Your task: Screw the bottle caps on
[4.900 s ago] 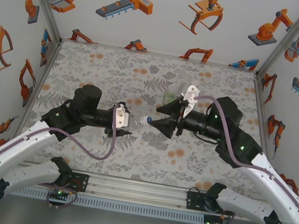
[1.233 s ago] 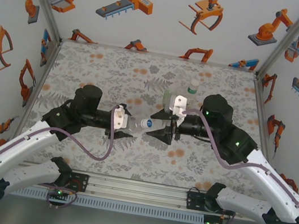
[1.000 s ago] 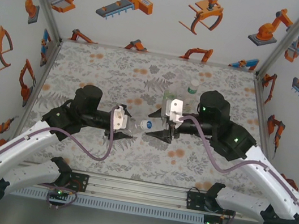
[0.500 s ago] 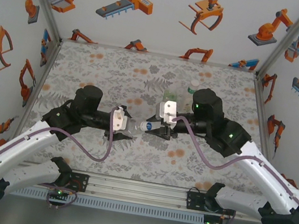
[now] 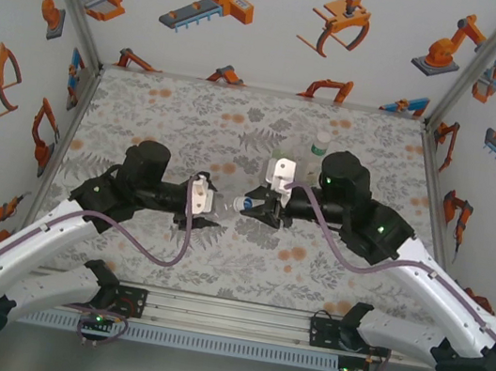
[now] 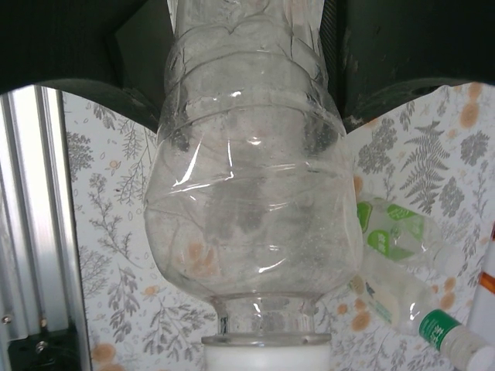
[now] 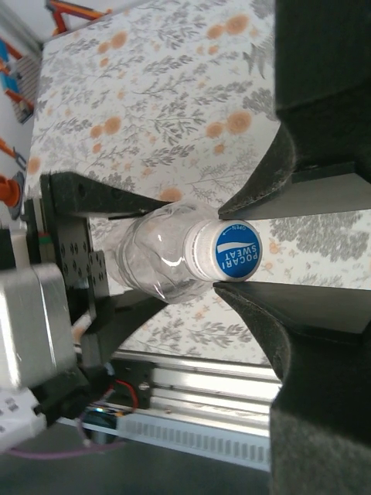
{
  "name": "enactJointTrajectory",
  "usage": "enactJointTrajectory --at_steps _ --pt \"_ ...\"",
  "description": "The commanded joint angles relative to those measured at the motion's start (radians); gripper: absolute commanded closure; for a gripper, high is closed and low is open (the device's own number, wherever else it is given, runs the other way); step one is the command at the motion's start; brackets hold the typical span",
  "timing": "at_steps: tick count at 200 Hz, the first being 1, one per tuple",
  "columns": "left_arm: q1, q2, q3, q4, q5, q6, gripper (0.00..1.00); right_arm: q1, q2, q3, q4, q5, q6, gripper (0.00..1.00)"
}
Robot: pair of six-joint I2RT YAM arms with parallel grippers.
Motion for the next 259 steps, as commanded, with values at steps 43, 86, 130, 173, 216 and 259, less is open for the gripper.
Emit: enactJointTrajectory --at_steps 43,86,130,173,216,259 --pt "-0.001 -0.022 0.003 0.061 -0.114 -0.023 1.0 -0.001 -0.041 -0.164 0.366 0.246 0.84 0.99" --pt "0.001 -0.026 -0.012 0.094 -0.175 -0.039 1.0 0.0 -0.018 -0.195 0.349 0.377 1.287 1.0" --pt "0.002 -0.016 -0.01 0.1 -0.232 -0.049 1.0 -0.001 0.047 -0.127 0.216 0.412 1.397 1.0" --pt "0.002 -0.02 -0.012 0.099 -0.231 -0.045 1.0 -0.001 0.058 -0.111 0.216 0.408 1.384 1.0" --pt "0.002 -0.021 -0.008 0.089 -0.191 -0.039 1.0 -0.002 0.016 -0.115 0.275 0.425 1.293 0.66" --pt "0.002 -0.026 -0.007 0.082 -0.148 -0.034 1.0 -0.001 -0.038 -0.065 0.257 0.391 1.018 0.47"
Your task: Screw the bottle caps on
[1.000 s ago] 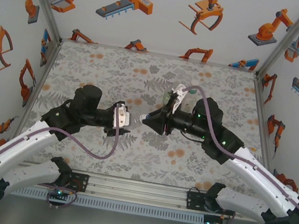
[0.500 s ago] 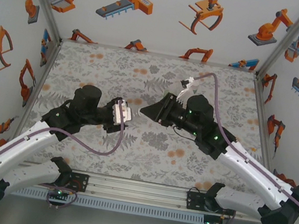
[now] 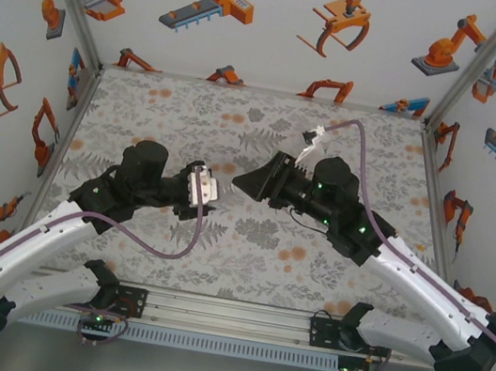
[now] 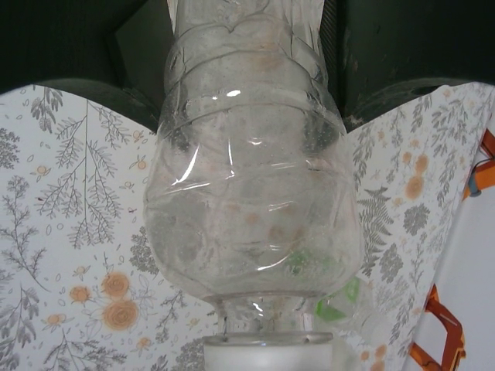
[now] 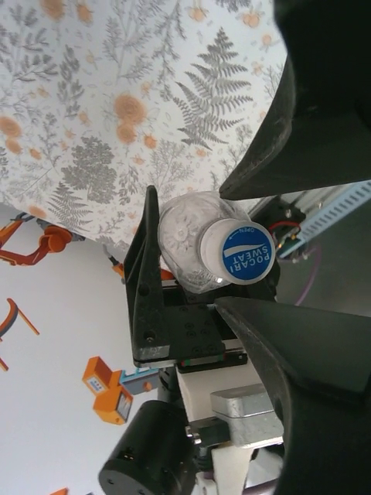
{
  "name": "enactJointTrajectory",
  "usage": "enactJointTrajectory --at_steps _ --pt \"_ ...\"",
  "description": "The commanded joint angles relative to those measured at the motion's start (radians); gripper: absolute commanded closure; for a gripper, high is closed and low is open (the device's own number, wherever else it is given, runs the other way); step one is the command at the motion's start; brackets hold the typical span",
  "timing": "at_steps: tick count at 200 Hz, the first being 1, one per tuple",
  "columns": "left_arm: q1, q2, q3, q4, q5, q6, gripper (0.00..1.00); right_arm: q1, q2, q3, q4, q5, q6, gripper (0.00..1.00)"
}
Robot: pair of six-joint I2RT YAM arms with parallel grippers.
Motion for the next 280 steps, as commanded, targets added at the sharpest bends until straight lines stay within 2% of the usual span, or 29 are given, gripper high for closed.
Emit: enactJointTrajectory --at_steps 1,38,74,98,149,183,230,280 --pt "-0.004 -0.016 0.009 0.029 0.064 0.01 1.0 0.005 -0.055 0.066 0.009 -0.021 -0.207 0.47" --pt "-0.004 -0.007 0.019 0.009 0.116 0.018 1.0 0.005 -0.132 0.041 0.006 -0.034 -0.495 0.46" --pt "-0.004 -0.005 0.024 -0.009 0.176 0.03 1.0 0.004 -0.151 0.036 -0.016 -0.189 -0.8 0.45" --pt "-0.004 -0.004 0.027 -0.02 0.224 0.039 1.0 0.005 -0.143 0.052 -0.063 -0.341 -1.014 0.49" --pt "-0.004 0.002 0.034 -0.039 0.301 0.053 1.0 0.004 -0.057 0.202 -0.333 -0.534 -1.312 0.53" --pt "-0.004 0.003 0.038 -0.047 0.31 0.055 1.0 0.007 -0.048 0.199 -0.337 -0.555 -1.427 0.54" --pt "-0.004 0.007 0.04 -0.05 0.317 0.053 1.0 0.006 -0.013 0.204 -0.327 -0.562 -1.432 0.49" --pt "-0.004 0.005 0.041 -0.051 0.314 0.052 1.0 0.007 0.004 0.193 -0.31 -0.568 -1.433 0.54"
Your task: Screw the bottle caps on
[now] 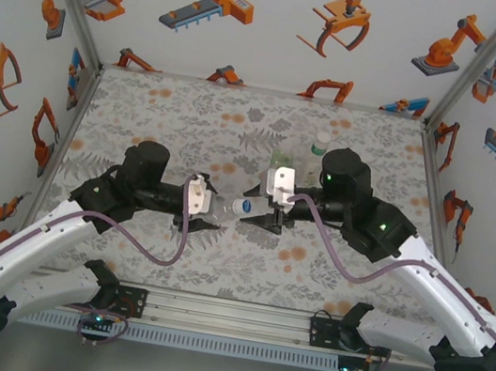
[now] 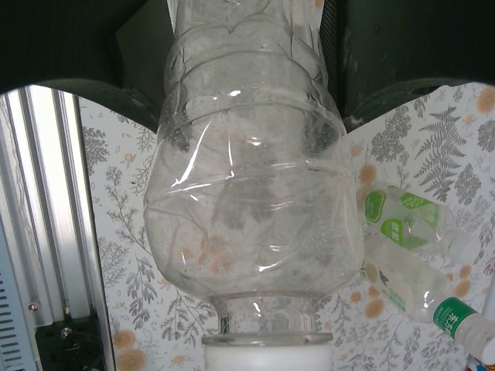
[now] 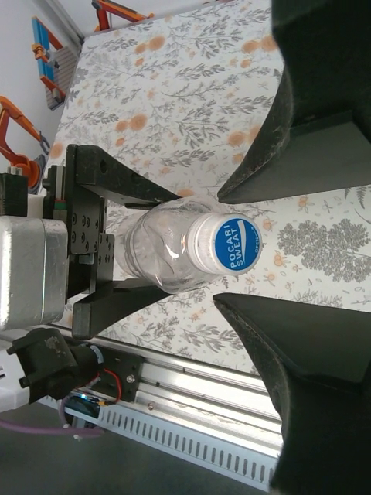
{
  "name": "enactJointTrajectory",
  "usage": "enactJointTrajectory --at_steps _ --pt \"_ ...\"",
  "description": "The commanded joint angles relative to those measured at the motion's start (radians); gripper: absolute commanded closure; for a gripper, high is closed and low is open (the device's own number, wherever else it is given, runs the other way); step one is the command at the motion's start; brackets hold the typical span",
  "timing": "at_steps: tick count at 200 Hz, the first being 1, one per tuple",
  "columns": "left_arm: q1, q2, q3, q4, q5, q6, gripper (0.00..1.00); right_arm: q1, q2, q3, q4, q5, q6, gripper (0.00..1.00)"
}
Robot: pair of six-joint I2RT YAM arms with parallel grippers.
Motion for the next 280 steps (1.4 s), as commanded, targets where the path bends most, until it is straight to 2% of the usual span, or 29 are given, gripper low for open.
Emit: enactJointTrajectory --at_steps 1,63,106,141,167,191,225,254,280 --pt "-0.005 -0.002 0.037 -0.008 0.035 0.023 1.0 0.007 -0.002 0.009 0.01 -0.031 -0.025 0.54" --pt "-0.004 -0.006 0.036 -0.008 0.036 0.024 1.0 0.006 -0.001 -0.004 0.017 -0.004 -0.027 0.59" --pt "-0.004 -0.006 0.038 -0.007 0.014 0.022 1.0 0.006 -0.001 -0.011 0.037 0.029 -0.009 0.73" --pt "0.008 -0.022 0.026 0.036 -0.072 -0.017 1.0 0.007 -0.004 -0.055 0.149 0.113 0.146 0.83" --pt "0.021 -0.045 0.006 0.076 -0.127 -0.036 1.0 0.006 -0.004 -0.089 0.244 0.173 0.315 0.9" --pt "0.029 -0.056 -0.004 0.103 -0.173 -0.048 1.0 0.004 -0.01 -0.15 0.398 0.26 0.559 1.0" --pt "0.041 -0.066 -0.013 0.127 -0.21 -0.062 1.0 0.007 -0.011 -0.2 0.507 0.389 0.913 1.0" --pt "0.05 -0.071 -0.022 0.147 -0.222 -0.073 1.0 0.007 0.005 -0.209 0.517 0.453 1.191 1.0" --pt "0.056 -0.063 -0.019 0.149 -0.237 -0.079 1.0 0.01 0.034 -0.16 0.381 0.548 1.423 1.0"
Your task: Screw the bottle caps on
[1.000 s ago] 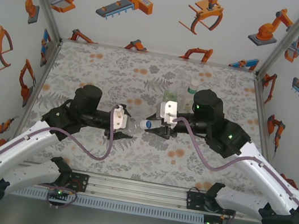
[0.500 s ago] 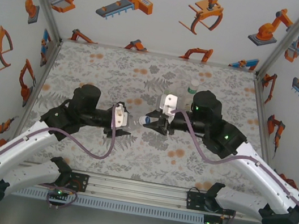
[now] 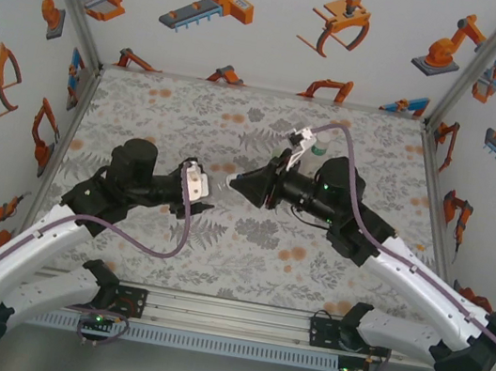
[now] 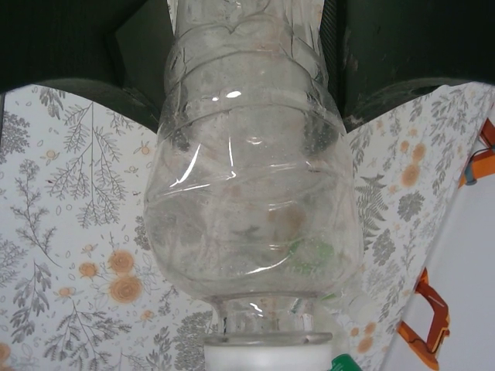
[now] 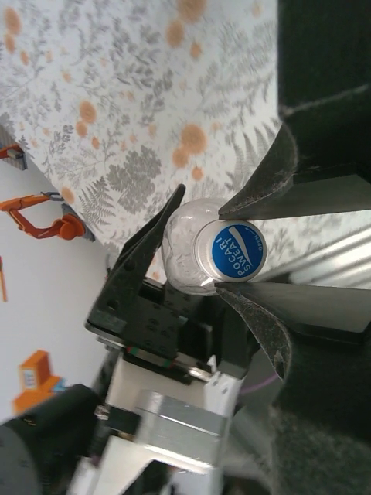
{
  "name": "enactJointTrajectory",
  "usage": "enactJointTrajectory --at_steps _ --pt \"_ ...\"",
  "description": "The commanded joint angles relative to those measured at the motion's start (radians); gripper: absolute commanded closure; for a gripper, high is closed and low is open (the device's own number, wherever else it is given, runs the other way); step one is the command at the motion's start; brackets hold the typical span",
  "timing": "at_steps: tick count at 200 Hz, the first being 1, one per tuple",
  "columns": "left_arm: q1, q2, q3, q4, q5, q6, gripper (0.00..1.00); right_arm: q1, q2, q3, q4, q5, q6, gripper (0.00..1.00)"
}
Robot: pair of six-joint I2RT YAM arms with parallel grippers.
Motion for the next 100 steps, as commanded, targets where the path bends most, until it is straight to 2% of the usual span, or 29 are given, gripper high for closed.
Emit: enactJointTrajectory --at_steps 1,20,41,92,100 --pt "0.008 -0.012 -0.003 0.076 -0.019 -0.018 1.0 0.009 0.031 0.04 -0.091 0.131 0.359 1.0" --pt "0.01 -0.008 -0.003 0.076 -0.031 -0.021 1.0 0.011 0.048 0.064 -0.182 0.187 0.48 1.0" --pt "0.012 -0.004 -0.001 0.076 -0.036 -0.024 1.0 0.011 0.052 0.051 -0.165 0.21 0.556 1.0" --pt "0.014 0.002 0.002 0.073 -0.031 -0.03 1.0 0.012 0.05 0.081 -0.162 0.221 0.49 1.0" --pt "0.013 0.002 0.003 0.072 -0.028 -0.03 1.0 0.011 0.043 0.082 -0.163 0.222 0.468 0.92"
